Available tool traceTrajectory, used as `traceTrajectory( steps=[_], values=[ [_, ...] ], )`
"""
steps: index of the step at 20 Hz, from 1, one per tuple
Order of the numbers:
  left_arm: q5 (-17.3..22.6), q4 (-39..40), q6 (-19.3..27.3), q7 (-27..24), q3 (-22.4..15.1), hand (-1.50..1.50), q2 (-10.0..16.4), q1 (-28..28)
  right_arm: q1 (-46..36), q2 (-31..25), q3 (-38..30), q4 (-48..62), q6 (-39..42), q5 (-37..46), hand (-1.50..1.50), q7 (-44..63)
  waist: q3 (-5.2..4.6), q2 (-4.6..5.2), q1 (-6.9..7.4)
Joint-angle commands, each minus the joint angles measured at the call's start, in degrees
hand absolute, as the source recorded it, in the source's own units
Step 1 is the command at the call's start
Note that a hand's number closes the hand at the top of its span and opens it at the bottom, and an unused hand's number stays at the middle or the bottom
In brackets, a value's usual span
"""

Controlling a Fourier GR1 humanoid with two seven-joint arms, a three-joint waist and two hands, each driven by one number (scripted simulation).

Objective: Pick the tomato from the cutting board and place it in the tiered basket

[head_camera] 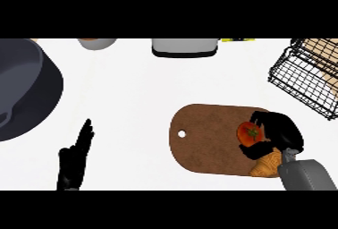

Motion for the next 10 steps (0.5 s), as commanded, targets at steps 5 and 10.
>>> traceTrajectory(
  steps=[5, 10],
  values=[
    [-1.23, -4.09, 1.84, 2.79, -1.21, 0.0, -0.87, 1.18, 7.34, -17.58, -25.68, 8.14, 1.18, -12.86, 1.5, -4.34, 0.3, 0.03, -1.33],
    [-0.77, -2.55, 1.55, 3.36, -0.01, 0.0, -0.26, -0.41, 6.55, -21.4, -37.65, 2.78, 4.75, -24.46, 1.5, -6.04, 0.12, -0.2, -1.44]
  ],
)
